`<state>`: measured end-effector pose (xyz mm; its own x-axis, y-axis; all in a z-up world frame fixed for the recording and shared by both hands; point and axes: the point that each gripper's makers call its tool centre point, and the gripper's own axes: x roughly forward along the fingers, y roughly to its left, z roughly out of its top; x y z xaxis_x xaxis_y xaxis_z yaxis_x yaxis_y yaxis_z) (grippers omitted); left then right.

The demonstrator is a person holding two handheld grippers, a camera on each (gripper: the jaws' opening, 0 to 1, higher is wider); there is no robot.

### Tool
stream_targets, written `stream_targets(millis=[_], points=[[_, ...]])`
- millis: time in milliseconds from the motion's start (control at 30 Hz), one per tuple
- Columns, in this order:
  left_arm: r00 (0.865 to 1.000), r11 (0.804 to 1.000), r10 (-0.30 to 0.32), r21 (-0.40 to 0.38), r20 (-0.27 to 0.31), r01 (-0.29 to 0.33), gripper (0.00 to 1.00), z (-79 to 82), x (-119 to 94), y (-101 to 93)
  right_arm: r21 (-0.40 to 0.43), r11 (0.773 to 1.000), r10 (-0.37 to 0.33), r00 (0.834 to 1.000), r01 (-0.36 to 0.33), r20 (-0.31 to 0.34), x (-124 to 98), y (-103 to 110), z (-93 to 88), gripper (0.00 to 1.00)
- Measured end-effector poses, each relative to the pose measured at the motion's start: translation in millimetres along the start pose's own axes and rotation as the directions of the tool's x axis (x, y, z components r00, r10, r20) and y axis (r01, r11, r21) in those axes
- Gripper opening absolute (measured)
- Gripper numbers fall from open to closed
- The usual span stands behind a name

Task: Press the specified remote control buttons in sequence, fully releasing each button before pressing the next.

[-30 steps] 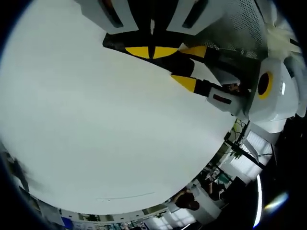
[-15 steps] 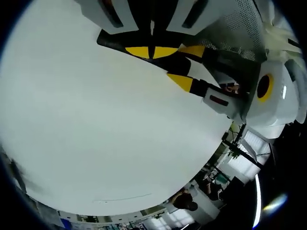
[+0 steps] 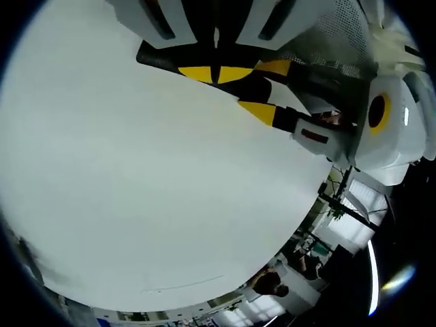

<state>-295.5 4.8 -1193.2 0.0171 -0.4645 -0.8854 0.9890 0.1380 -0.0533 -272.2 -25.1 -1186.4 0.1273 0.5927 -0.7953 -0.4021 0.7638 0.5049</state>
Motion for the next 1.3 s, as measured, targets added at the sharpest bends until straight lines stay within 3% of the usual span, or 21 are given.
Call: stream_targets(millis=[333,567,767,900,1300], points=[[1.0,0.999,0.008,-0.037,0.011,-0.008,0.22,1.1,-1,-0.3,-0.028,1.0,-0.007,1.0,0.008,0.029,-6,3,1.7,0.0],[1.0,0.998,0.02,-0.06,0.005,-0.02,0.22,1.1,0,0.1,0.041,0.999,-0.015,1.0,0.014,0.025,-12,-7,-1.6,0.0],[0.999,0.998,0.03,-0.062,-0.01,-0.031,0.22,1.3,0,-0.2,0.069,0.997,0.019,1.0,-0.02,0.01,-10,-2,-4.9,0.0],[1.0,0.998,0.025,-0.055,-0.014,-0.026,0.23,1.2,0,-0.3,0.057,0.998,0.023,1.0,-0.022,-0.018,-7,1,-9.7,0.0],[0.999,0.999,-0.016,-0.051,-0.035,0.014,0.23,1.1,0,-0.1,0.017,1.0,0.014,1.0,-0.014,-0.024,-8,1,-9.4,0.0]])
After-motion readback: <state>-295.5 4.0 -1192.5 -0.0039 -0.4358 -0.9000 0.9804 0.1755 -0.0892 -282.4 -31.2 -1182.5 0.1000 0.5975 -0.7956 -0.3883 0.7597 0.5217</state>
